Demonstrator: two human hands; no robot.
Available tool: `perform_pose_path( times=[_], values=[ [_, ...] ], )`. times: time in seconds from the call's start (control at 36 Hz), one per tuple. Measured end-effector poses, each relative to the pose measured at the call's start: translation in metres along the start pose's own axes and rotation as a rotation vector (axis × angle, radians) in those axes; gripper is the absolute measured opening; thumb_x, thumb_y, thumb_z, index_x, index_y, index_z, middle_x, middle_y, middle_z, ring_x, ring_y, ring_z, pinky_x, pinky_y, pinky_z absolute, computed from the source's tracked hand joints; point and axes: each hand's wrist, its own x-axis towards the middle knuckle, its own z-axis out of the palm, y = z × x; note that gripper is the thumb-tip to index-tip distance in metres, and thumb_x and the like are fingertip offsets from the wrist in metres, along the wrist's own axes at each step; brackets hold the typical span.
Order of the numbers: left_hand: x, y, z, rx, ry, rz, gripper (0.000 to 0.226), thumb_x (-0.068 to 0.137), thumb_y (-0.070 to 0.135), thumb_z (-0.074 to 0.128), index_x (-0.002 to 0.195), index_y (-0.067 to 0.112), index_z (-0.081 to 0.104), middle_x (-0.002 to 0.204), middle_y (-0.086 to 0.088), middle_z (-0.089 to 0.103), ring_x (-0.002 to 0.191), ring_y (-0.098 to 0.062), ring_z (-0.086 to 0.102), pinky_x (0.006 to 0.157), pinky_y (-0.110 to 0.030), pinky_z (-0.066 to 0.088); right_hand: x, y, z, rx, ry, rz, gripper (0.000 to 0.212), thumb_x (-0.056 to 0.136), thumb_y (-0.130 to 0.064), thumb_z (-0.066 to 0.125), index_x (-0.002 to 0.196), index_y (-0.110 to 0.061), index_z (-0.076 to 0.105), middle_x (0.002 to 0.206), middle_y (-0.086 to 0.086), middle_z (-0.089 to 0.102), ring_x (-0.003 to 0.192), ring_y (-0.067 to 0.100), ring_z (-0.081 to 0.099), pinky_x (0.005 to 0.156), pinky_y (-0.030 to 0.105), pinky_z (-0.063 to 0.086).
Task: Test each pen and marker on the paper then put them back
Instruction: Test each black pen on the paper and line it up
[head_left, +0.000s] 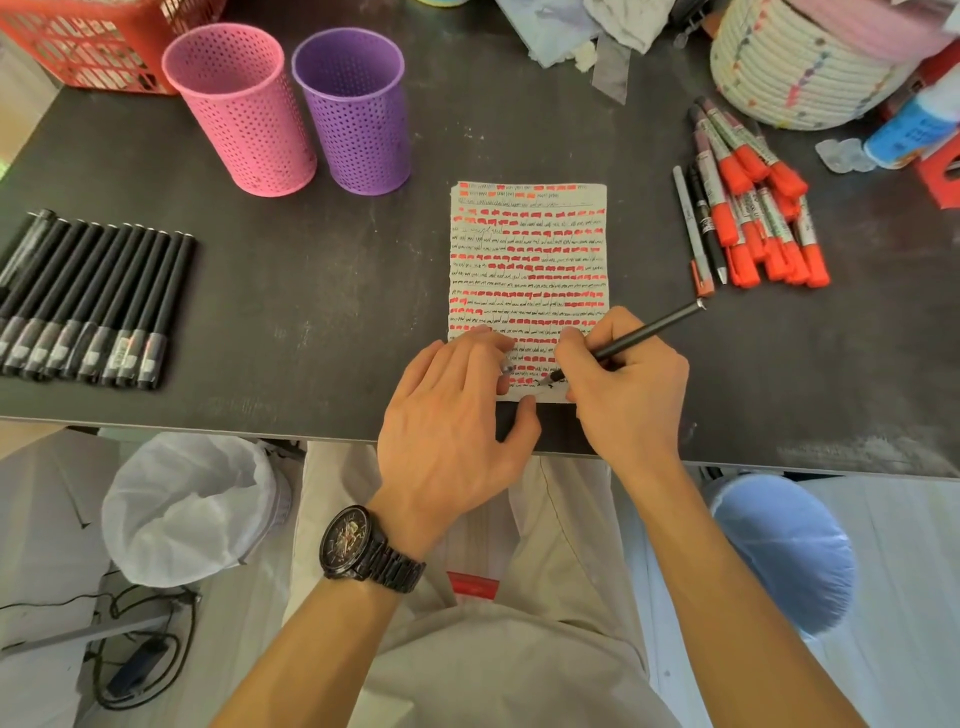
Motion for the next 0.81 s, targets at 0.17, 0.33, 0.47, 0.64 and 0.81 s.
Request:
perform_pose_path(
  times=[0.17, 0.33, 0.47, 0.64, 0.81],
  values=[
    [0.0003, 0.0008, -0.0009, -0.009, 0.005, 0.007, 0.027, 0.089, 0.04, 0.061, 0.099, 0.015, 0.058, 0.117, 0.006, 0.067, 0.105, -0.015, 0.063, 0.105, -0.031, 0.042, -0.0006, -0.0019, -0.0003, 0.003, -0.001, 0.002, 0.029, 0.089, -0.021, 0.066, 0.064, -0.017, 0.052, 0.06, 0.001, 0.062, 0.054, 0.018, 0.064, 0.05, 0.023, 0.051],
    [0.0, 0.0014, -0.0017, -0.007, -0.001, 0.004, 0.025, 0.088, 0.04, 0.061, 0.097, 0.017, 0.055, 0.12, 0.006, 0.067, 0.107, -0.015, 0.062, 0.104, -0.032, 0.043, -0.0014, -0.0027, -0.0006, -0.006, 0.003, -0.009, 0.028, 0.09, -0.019, 0.066, 0.066, -0.014, 0.052, 0.063, 0.002, 0.063, 0.056, 0.021, 0.064, 0.052, 0.03, 0.052],
    [0.0, 0.0013, -0.0021, -0.004, -0.001, 0.006, 0.025, 0.088, 0.039, 0.062, 0.096, 0.017, 0.056, 0.12, 0.006, 0.067, 0.106, -0.015, 0.062, 0.104, -0.032, 0.043, -0.0019, -0.0025, -0.0008, -0.008, 0.006, -0.018, 0.029, 0.089, -0.02, 0.066, 0.065, -0.016, 0.051, 0.059, 0.002, 0.061, 0.055, 0.02, 0.063, 0.052, 0.03, 0.052],
    [0.0002, 0.0012, -0.0016, 0.003, 0.001, 0.004, 0.025, 0.087, 0.039, 0.063, 0.095, 0.016, 0.057, 0.118, 0.005, 0.067, 0.107, -0.015, 0.063, 0.105, -0.03, 0.04, -0.0019, -0.0023, -0.0009, -0.01, 0.01, -0.015, 0.028, 0.09, -0.02, 0.066, 0.066, -0.016, 0.052, 0.059, 0.003, 0.062, 0.056, 0.021, 0.064, 0.052, 0.031, 0.052],
    [-0.0004, 0.0004, -0.0012, 0.012, -0.008, 0.002, 0.028, 0.088, 0.041, 0.062, 0.099, 0.016, 0.059, 0.119, 0.006, 0.067, 0.108, -0.014, 0.063, 0.106, -0.027, 0.038, -0.0018, -0.0011, -0.001, -0.015, 0.016, -0.016, 0.028, 0.091, -0.018, 0.067, 0.066, -0.016, 0.053, 0.06, 0.001, 0.064, 0.058, 0.017, 0.066, 0.05, 0.022, 0.051]
  ],
)
